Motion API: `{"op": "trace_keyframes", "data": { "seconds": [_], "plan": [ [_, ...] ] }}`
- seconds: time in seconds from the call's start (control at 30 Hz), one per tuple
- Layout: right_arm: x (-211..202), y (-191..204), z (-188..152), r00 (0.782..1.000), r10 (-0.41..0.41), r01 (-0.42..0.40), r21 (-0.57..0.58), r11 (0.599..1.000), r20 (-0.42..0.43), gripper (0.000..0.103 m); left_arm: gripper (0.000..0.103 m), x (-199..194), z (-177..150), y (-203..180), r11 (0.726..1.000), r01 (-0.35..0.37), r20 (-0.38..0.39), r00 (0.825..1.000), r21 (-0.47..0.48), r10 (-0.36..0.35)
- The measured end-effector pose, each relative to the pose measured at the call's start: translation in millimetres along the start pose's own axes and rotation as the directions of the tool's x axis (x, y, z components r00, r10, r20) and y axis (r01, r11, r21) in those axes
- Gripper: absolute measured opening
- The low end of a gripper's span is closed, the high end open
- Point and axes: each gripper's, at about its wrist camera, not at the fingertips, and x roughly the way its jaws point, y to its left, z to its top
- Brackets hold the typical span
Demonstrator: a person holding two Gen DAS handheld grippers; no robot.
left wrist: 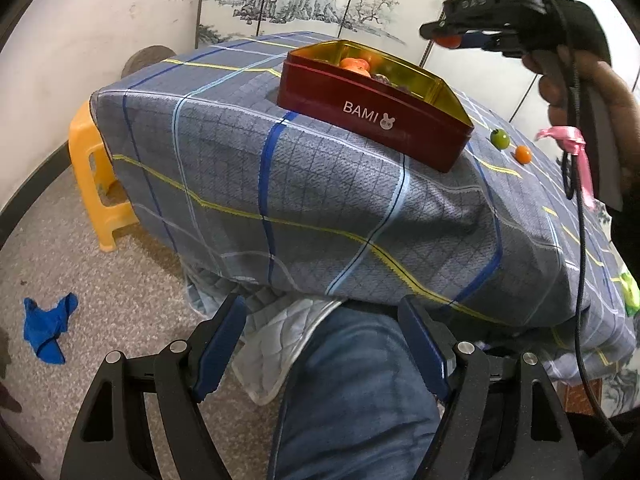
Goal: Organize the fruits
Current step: 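Carry the red tomato over the tin with the right gripper and release, then reach the left gripper to the green tomato and close on it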
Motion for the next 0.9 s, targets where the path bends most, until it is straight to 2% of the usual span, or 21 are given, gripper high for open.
{"op": "trace_keyframes", "data": {
  "seconds": [0.17, 0.37, 0.53, 0.6, 0.63, 0.67, 0.7, 0.9],
  "plan": [
    [26.0, 7.4, -11.1, 0.997, 0.024, -0.026, -0.028, 0.999, -0.073, 0.029, 0.079, 3.7, -0.5, 6.0, 1.000, -0.009, -0.015, 1.000, -0.019, 0.009],
    [45.4, 23.2, -18.1, 0.993, 0.042, -0.048, -0.049, 0.998, -0.113, 0.029, 0.079, 7.7, -1.3, 0.8, 1.000, -0.019, -0.032, 0.999, 0.006, 0.019],
    [54.0, 18.0, -21.4, 0.988, 0.072, -0.075, -0.016, 0.997, -0.137, 0.031, 0.079, 11.0, -1.4, -0.2, 1.000, -0.027, -0.046, 0.999, 0.010, 0.027],
    [52.7, 12.8, -23.3, 0.989, 0.077, -0.078, 0.000, 0.997, -0.129, 0.046, 0.079, 12.2, -1.3, -0.7, 0.999, -0.028, -0.050, 0.998, 0.015, 0.029],
    [50.2, 9.0, -24.1, 0.988, 0.092, -0.091, 0.016, 0.996, -0.121, 0.052, 0.079, 12.7, -1.4, -2.2, 0.999, -0.029, -0.052, 0.998, 0.021, 0.030],
    [45.4, 1.5, -25.4, 0.987, 0.122, -0.117, 0.047, 0.992, -0.102, 0.063, 0.079, 12.3, -1.4, -3.1, 0.999, -0.029, -0.052, 0.998, 0.026, 0.031],
    [40.7, -4.1, -26.3, 0.987, 0.137, -0.131, 0.070, 0.989, -0.081, 0.069, 0.079, 12.4, -1.1, -4.9, 0.999, -0.029, -0.052, 0.998, 0.034, 0.031],
    [2.5, -54.4, -37.2, 0.992, 0.115, -0.122, 0.169, 0.978, 0.049, 0.073, 0.079, 11.9, 1.7, -22.8, 0.994, -0.023, -0.042, 0.999, 0.102, 0.028]
  ]
}}
